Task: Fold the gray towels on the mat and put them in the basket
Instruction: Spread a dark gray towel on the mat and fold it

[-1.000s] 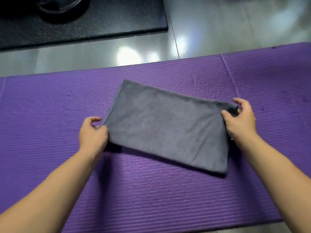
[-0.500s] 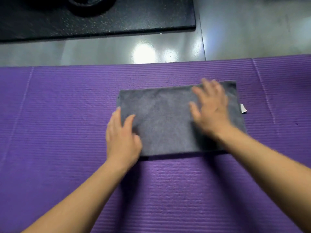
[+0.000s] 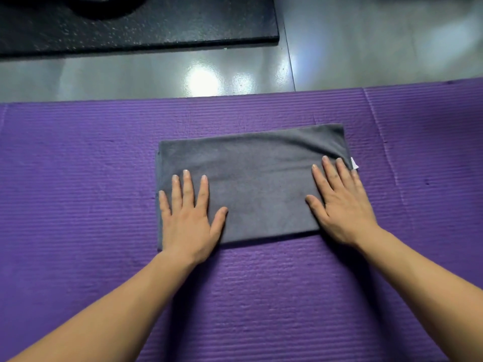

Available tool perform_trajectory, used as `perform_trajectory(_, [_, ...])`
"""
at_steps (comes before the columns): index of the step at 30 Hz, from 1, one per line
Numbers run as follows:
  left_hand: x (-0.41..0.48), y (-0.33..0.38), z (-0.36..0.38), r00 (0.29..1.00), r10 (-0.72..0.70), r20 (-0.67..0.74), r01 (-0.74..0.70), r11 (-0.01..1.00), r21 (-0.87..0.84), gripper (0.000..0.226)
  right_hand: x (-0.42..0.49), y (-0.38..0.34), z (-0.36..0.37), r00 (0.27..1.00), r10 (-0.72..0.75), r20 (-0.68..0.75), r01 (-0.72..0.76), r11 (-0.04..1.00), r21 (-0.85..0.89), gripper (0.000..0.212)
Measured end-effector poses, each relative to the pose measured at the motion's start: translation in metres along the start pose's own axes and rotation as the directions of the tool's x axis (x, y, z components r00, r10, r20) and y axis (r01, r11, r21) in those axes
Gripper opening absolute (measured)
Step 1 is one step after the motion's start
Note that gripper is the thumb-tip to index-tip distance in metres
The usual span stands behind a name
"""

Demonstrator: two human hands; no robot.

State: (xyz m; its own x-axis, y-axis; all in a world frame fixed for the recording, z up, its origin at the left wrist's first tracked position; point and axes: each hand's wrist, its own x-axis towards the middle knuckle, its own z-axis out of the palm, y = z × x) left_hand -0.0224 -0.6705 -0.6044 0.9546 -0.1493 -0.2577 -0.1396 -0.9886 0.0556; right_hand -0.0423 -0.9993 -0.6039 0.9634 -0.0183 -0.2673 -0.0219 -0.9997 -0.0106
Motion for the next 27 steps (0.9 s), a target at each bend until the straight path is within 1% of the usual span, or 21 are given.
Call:
perform_trajectory(2, [0.004,0.007,-0.008,0.995,-0.090,0.032,0.092,0.995,-0.036,0.090,0.001,-0.010,-0.005,0.999,0.036,-0.015,-0.036,0.999,0.022,0.081])
perform_trajectory(3, [0.009,0.010,-0.012,0.993,-0.112,0.030,0.113,0.993,-0.040,0.090,0.003,-0.018,-0.009,0.999,0.039,-0.037,-0.037,0.998,0.048,0.081])
perform_trajectory(4, [0.017,0.014,-0.018,0.995,-0.101,0.015,0.101,0.994,-0.033,0.087,0.007,-0.027,-0.014,0.998,0.017,-0.057,-0.012,0.997,0.075,0.080])
perform_trajectory(6, [0.038,0.019,-0.028,1.000,0.016,-0.021,-0.016,1.000,-0.004,0.078,0.022,-0.048,-0.023,0.994,-0.071,-0.079,0.079,0.992,0.100,0.079])
perform_trajectory(8, [0.060,0.020,-0.036,0.984,0.179,0.017,-0.179,0.984,0.024,0.071,0.046,-0.066,-0.030,0.987,-0.148,-0.054,0.153,0.985,0.084,0.077])
perform_trajectory(9, [0.069,0.018,-0.037,0.972,0.231,0.047,-0.233,0.971,0.045,0.070,0.058,-0.070,-0.032,0.985,-0.168,-0.030,0.169,0.983,0.069,0.076])
perform_trajectory(10, [0.076,0.013,-0.037,0.967,0.243,0.070,-0.247,0.967,0.062,0.071,0.069,-0.069,-0.033,0.985,-0.173,-0.008,0.173,0.983,0.053,0.075])
perform_trajectory(11, [0.080,0.005,-0.035,0.973,0.215,0.080,-0.221,0.973,0.070,0.072,0.079,-0.062,-0.034,0.986,-0.166,0.009,0.166,0.985,0.041,0.076])
perform_trajectory(12, [0.082,-0.003,-0.034,0.985,0.156,0.077,-0.161,0.985,0.063,0.074,0.087,-0.052,-0.034,0.989,-0.148,0.014,0.147,0.989,0.032,0.078])
perform_trajectory(14, [0.082,-0.018,-0.032,0.998,0.025,0.050,-0.026,0.999,0.036,0.079,0.098,-0.023,-0.033,0.997,-0.071,-0.007,0.072,0.997,0.028,0.081])
perform_trajectory(15, [0.080,-0.022,-0.031,0.999,-0.017,0.037,0.016,0.999,0.029,0.082,0.100,-0.008,-0.032,0.999,-0.028,-0.020,0.028,0.999,0.038,0.079])
perform_trajectory(18, [0.077,-0.022,-0.031,0.998,-0.061,0.021,0.060,0.998,0.026,0.087,0.104,0.021,-0.030,0.999,0.047,-0.006,-0.047,0.996,0.080,0.070])
perform_trajectory(21, [0.081,-0.018,-0.032,0.993,-0.084,0.084,0.081,0.996,0.035,0.087,0.106,0.018,-0.031,0.998,0.066,-0.018,-0.066,0.997,0.037,0.068])
perform_trajectory(22, [0.082,-0.019,-0.035,0.989,-0.096,0.110,0.093,0.995,0.033,0.087,0.102,0.011,-0.033,0.996,0.065,-0.061,-0.063,0.997,0.038,0.065])
perform_trajectory(23, [0.082,-0.019,-0.039,0.988,-0.107,0.114,0.104,0.994,0.028,0.085,0.094,0.003,-0.033,0.989,0.055,-0.140,-0.044,0.996,0.080,0.061])
perform_trajectory(24, [0.079,-0.018,-0.042,0.993,-0.095,0.074,0.095,0.995,0.009,0.080,0.081,-0.007,-0.032,0.971,0.041,-0.235,-0.003,0.987,0.158,0.055])
perform_trajectory(25, [0.073,-0.017,-0.045,0.999,-0.040,-0.014,0.040,0.999,-0.030,0.069,0.065,-0.018,-0.032,0.948,0.026,-0.317,0.063,0.961,0.269,0.048])
perform_trajectory(26, [0.063,-0.014,-0.048,0.990,0.065,-0.127,-0.076,0.994,-0.081,0.053,0.046,-0.028,-0.030,0.934,0.001,-0.358,0.150,0.907,0.394,0.040])
perform_trajectory(27, [0.051,-0.010,-0.049,0.957,0.201,-0.210,-0.231,0.964,-0.129,0.040,0.027,-0.035,-0.026,0.935,-0.056,-0.351,0.234,0.840,0.490,0.032])
